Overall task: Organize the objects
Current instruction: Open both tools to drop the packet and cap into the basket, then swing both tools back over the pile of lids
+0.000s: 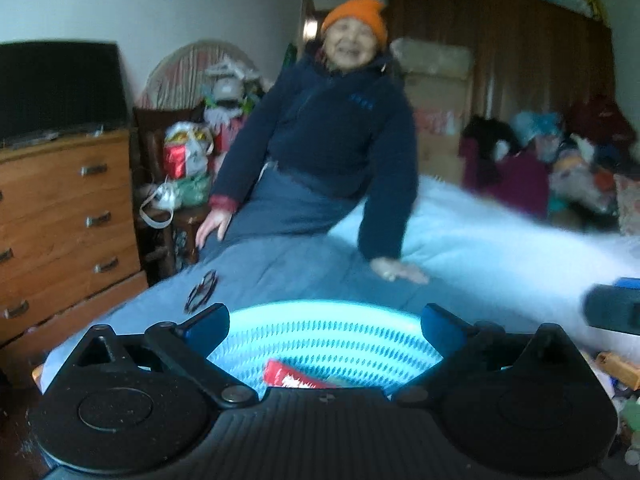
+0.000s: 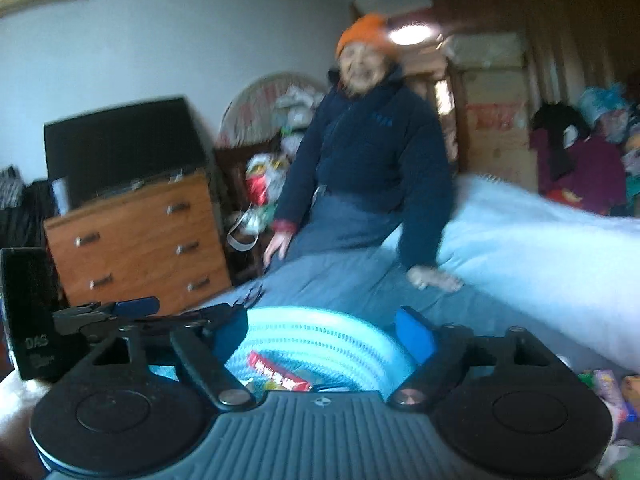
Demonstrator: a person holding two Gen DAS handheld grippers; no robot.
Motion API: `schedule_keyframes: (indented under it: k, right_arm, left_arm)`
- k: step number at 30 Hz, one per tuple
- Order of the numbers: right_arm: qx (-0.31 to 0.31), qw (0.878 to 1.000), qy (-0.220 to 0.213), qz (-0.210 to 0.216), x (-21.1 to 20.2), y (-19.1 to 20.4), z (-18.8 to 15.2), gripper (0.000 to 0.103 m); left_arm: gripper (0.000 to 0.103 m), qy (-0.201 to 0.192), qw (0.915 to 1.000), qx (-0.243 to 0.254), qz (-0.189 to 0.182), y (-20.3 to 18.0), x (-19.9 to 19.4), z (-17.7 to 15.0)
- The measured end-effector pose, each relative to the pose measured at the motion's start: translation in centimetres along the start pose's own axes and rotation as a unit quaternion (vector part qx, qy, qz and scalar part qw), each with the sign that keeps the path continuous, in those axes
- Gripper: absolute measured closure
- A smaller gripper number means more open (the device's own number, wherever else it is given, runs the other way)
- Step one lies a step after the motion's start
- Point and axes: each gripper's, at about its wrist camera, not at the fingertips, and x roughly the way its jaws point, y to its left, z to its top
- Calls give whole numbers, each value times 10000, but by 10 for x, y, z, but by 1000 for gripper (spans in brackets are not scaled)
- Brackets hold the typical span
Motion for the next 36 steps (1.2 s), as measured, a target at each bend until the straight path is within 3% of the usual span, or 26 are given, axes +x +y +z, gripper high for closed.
schedule_keyframes:
  k: [4,7,11,13,18,25,26,27,31,36]
  right_arm:
    - [44,9973,-500,-543,-61,-28,-6,0]
    - [25,9889,-748,-1286,-104,-50,-17,0]
    - [-95,9677,-517,-2465,-138,-72,-37,0]
    - [-120,9624,-242,-2702,-150,-84,-54,0]
    - [150,9463,543,-3183,-170,-119,-107,0]
    - [873,9156,1654,-3560,-162,-169,-192,0]
    - [974,9111,1800,-3579,-159,-177,-205,0]
    - [1093,9062,1909,-3611,-156,-186,-217,0]
    - [1413,8863,2219,-3812,-140,-220,-247,0]
    - [1585,8772,2425,-3829,-137,-234,-269,0]
  left_arm:
    - [0,-404,9988,210,-178,-33,-23,11]
    - [0,-610,9964,470,-346,-67,-36,13]
    - [0,-694,9918,787,-736,-118,-50,7]
    - [0,-552,9888,836,-1111,-140,-52,1]
    - [0,-158,9797,1140,-1643,-190,-51,-25]
    - [0,761,9552,1500,-2437,-243,-36,-76]
    - [0,1161,9503,1508,-2462,-251,-20,-91]
    - [0,1161,9503,1508,-2462,-251,-20,-91]
    - [0,1818,9420,1677,-2269,-267,15,-130]
    - [0,2321,9332,1774,-2093,-269,42,-167]
